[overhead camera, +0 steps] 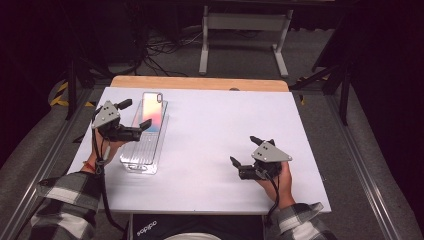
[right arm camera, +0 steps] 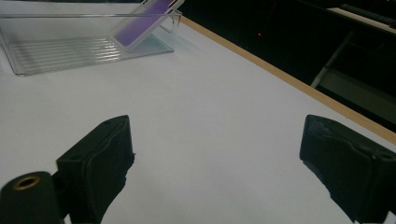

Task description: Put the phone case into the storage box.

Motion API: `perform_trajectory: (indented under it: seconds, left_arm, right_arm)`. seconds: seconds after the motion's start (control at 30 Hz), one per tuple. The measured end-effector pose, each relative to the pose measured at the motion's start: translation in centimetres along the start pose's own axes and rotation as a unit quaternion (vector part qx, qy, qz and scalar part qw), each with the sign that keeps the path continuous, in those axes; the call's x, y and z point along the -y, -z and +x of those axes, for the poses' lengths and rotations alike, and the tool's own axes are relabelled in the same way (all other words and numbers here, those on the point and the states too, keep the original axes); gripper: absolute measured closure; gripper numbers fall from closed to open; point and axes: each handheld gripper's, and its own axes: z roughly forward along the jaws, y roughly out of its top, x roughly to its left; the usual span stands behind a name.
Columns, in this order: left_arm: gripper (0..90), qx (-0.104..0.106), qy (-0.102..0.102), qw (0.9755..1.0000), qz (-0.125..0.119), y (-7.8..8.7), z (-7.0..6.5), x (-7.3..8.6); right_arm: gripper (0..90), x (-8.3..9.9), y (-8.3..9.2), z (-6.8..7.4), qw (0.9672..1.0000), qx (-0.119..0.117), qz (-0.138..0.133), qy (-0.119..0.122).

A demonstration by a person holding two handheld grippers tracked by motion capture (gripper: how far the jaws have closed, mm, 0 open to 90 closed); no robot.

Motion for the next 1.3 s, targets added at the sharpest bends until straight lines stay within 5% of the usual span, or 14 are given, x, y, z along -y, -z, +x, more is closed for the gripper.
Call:
perform_trajectory:
  seconds: [0.47,1.0,1.3]
  left_arm:
    - [2.5,0.004,0.014,0.9999,-0.006,1.2,-0.6,0.1]
    - [2.5,0.018,-0.018,0.9997,-0.002,2.2,-2.4,-0.2]
    - [2.6,0.035,-0.018,0.9992,-0.003,2.3,-3.6,-0.3]
  right_arm:
    - [8.2,0.0,0.1,-0.1,1.0,0.003,-0.001,-0.005]
    - [8.0,-0.1,0.4,-0.3,0.9999,0.006,-0.006,-0.006]
    - [8.0,-0.1,0.4,-0.2,1.0,0.007,-0.005,-0.002]
